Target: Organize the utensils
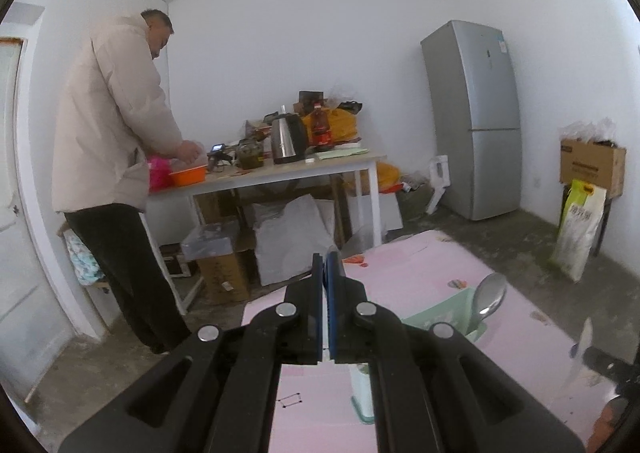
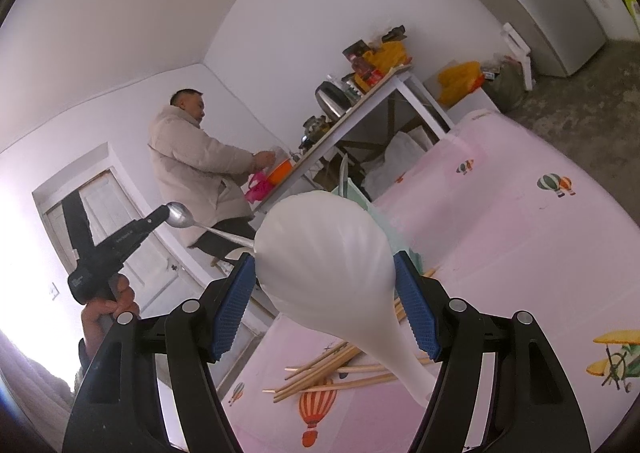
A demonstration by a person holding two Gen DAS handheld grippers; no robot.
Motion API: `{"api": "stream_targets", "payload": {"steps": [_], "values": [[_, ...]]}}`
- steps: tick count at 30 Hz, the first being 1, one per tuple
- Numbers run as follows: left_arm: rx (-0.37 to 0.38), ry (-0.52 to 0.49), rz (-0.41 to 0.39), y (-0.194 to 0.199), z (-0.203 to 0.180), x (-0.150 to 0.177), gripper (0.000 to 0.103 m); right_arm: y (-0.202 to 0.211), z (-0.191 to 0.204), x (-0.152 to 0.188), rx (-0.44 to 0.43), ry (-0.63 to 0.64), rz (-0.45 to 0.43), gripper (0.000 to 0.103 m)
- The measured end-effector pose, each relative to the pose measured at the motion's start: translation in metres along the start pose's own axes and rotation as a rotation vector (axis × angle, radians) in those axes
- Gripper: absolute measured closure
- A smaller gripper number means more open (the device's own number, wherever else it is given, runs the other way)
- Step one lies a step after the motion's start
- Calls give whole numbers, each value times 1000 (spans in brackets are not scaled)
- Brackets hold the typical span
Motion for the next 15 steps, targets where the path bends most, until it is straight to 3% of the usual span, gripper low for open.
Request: {"api": "stream_targets", "payload": {"steps": [10,15], "values": [[-26,-89,67,-33,-28,13,101,1,0,1,-4,-3,-8,37],[17,-84,116,-48,-34,17,100,2,0,0,-3,-1,-13,37]]}}
Point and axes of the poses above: each gripper's, at about its wrist camera, not at the fingertips, and y roughly against the way its jaws point, z to its left, x to its underside, the point moved 2 cm from there along -y, roughly the way its jaws point, and after that the axes turned 15 degrees about z, right-handed, at the moved point
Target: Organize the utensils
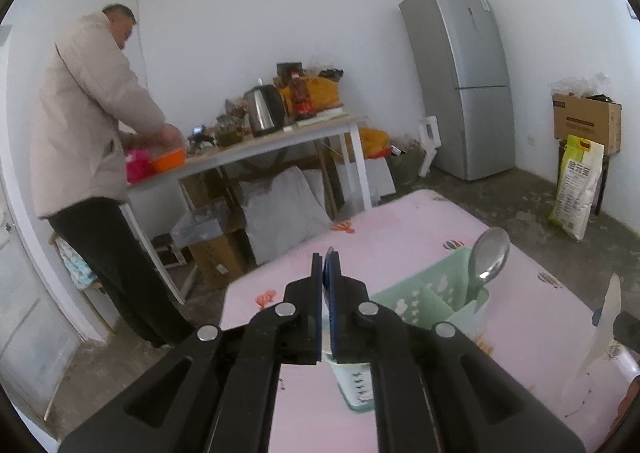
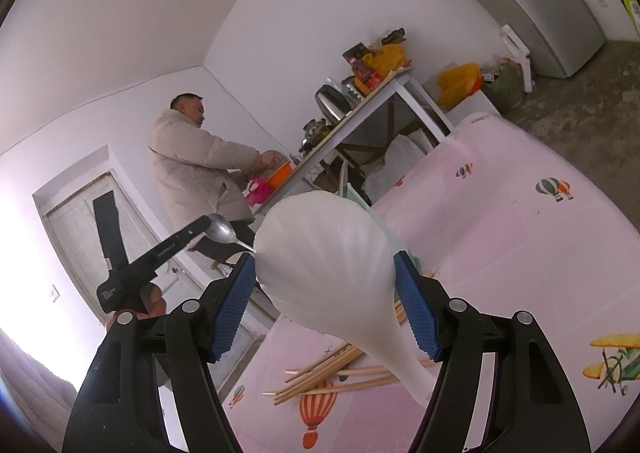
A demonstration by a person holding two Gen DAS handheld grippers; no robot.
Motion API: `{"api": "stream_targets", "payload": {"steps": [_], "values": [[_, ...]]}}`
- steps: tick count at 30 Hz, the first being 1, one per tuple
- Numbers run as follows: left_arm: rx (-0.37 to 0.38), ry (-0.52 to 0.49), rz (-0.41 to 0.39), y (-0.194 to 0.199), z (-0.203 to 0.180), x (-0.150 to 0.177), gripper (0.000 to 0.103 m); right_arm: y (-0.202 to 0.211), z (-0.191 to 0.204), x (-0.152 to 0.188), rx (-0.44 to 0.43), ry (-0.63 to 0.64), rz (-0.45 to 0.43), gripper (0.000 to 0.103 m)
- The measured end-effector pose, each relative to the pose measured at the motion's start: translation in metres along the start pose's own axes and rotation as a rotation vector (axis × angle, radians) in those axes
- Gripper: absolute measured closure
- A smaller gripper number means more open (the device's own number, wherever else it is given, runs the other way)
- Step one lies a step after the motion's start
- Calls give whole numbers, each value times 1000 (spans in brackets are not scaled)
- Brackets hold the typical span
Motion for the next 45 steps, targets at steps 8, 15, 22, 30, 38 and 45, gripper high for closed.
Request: {"api": "stream_targets", "payload": {"steps": [8,15,22,30,38,45], "values": [[114,28,24,-7,-4,4,88,3,1,1,-6,5,-6,37],[160,78,-18,5,1,13,60,8,4,-1,-3,11,-11,37],[195,122,-41,19,15,34,44,12,11,-6,1,27,-19,37],[253,140,-3,18,25,68,36,15,19,-18,-9,32,-36,37],[298,170,56,8,26,94,36,15,37,-48,-43,83,-59,37],[319,150,74,4,25,110,36,4,61,-80,-120,145,-74,37]]}}
Point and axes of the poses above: each gripper's, at about its wrist camera, not at the fingertips, and y roughly against the way its jaws point, z to its left, x to its underside, the point moved 2 cm from there along -y, roughly the way its jaws point, and after that the axes turned 15 degrees about z, right-handed, at the moved point
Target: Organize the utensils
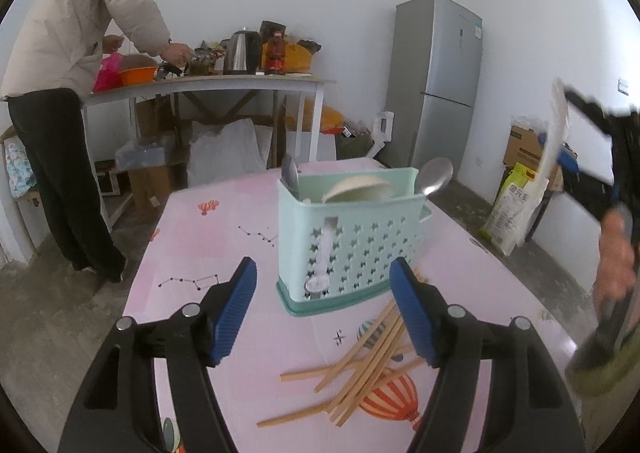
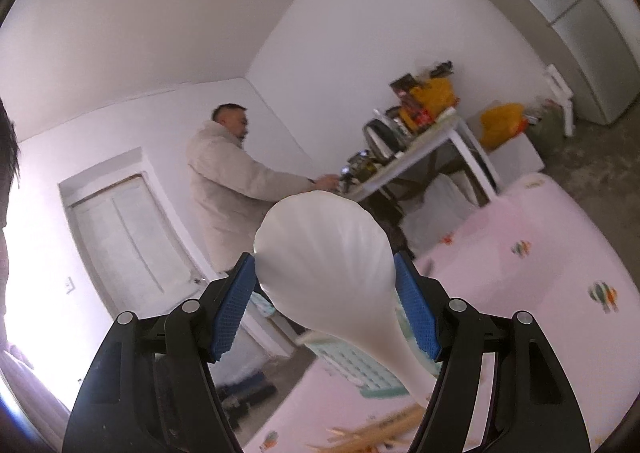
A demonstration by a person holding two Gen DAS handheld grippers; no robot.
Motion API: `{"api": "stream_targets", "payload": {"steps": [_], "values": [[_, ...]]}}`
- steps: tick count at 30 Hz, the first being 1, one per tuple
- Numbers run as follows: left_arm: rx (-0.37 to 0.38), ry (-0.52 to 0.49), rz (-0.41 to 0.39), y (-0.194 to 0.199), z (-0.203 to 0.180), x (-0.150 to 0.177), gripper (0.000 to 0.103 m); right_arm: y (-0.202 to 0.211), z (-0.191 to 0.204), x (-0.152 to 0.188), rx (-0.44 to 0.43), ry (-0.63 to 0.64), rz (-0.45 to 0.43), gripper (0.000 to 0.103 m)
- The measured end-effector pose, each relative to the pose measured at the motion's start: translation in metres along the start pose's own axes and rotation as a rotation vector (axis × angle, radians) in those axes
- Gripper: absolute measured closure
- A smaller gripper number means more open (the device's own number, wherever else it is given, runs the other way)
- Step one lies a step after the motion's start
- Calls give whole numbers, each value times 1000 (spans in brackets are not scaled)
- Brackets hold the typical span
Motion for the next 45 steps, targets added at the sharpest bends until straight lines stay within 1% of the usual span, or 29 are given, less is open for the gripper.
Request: {"api": "stream_targets", "payload": {"steps": [5,8,10,14,16,20,24,27,29,36,41,45], "values": [[7,-2,6,-1,3,10,36,-13,17,-17,-77,34,-7,37],[17,3,11,-3,3,11,36,-23,23,-28,-129,48,-7,37],[23,5,16,-5,4,12,36,-33,23,-34,-146,54,-1,37],[22,5,17,-7,6,14,36,-61,8,-43,-194,31,35,37],[21,9,21,-7,8,14,35,-76,-6,-44,-188,4,51,37],[19,21,37,-12,11,16,35,-94,-30,-40,-205,-61,85,37],[15,29,49,-16,14,17,35,-102,-45,-25,-177,-89,122,37],[17,34,60,-20,15,18,35,-103,-48,-15,-123,-79,152,36],[19,35,64,-22,14,19,35,-100,-49,-12,-106,-82,159,35],[17,23,62,-21,9,18,34,-85,-50,-15,-82,-91,127,33],[10,11,58,-18,5,20,33,-64,-44,-15,-69,-88,92,33],[4,2,70,-19,2,22,32,-43,-38,-13,-32,-74,66,33]]}}
Point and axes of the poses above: each gripper's, at about its wrist camera, not at the fingertips, and y roughly against the way its jaws point, z to its left, x to its underside, the point moved 2 cm from there along -y, roughly the way its jaws point, and after that the axes turned 15 degrees about z, right-handed, at the moved point
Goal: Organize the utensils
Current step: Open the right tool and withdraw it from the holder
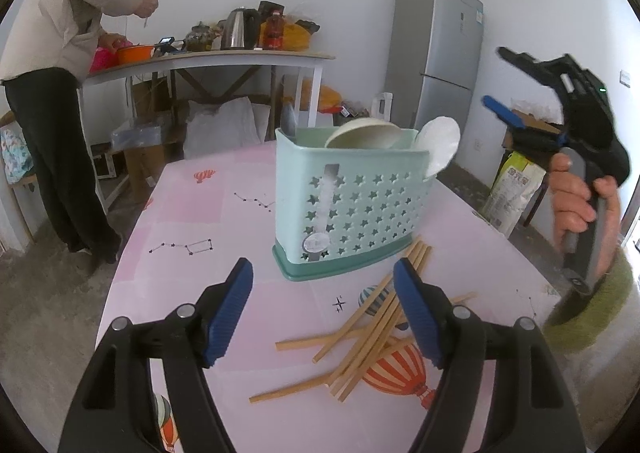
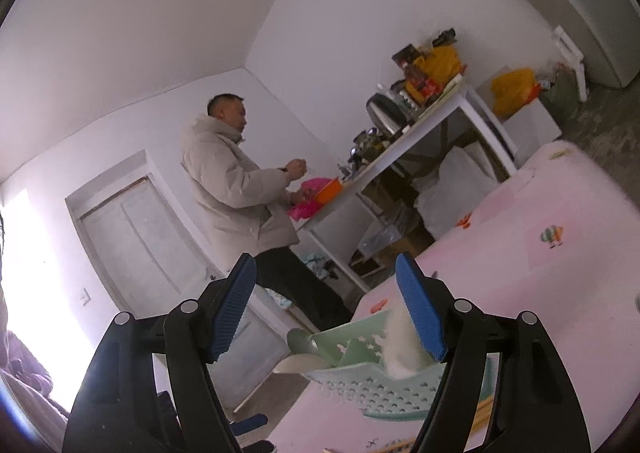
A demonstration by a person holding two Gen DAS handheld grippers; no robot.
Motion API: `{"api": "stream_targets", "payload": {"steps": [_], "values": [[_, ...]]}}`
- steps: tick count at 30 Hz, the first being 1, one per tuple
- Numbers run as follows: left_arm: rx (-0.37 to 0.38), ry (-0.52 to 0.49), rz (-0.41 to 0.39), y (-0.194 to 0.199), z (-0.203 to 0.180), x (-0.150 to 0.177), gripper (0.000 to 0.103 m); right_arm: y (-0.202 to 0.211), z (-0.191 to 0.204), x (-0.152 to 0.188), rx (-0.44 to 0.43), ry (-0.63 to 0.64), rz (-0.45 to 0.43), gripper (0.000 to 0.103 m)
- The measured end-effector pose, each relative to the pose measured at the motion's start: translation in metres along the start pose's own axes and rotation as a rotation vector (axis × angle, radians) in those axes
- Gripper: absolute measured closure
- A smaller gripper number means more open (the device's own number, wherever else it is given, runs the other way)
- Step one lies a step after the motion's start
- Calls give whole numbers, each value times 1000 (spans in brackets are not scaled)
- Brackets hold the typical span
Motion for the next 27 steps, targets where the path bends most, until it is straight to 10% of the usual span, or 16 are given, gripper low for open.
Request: {"api": "stream_targets", "payload": {"steps": [27], "values": [[-95,-28,213,-40,-2,22,26,-6,0,124,559,-31,406,23]]}}
Point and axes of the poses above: each gripper's, at about its wrist camera, not at the fingertips, and y roughly against the way its jaws point, z to its left, x to its underside, the point moved 2 cm from there along -y, roughly the way its jaws point, and after that the axes turned 15 degrees about z, right-handed, at the moved point
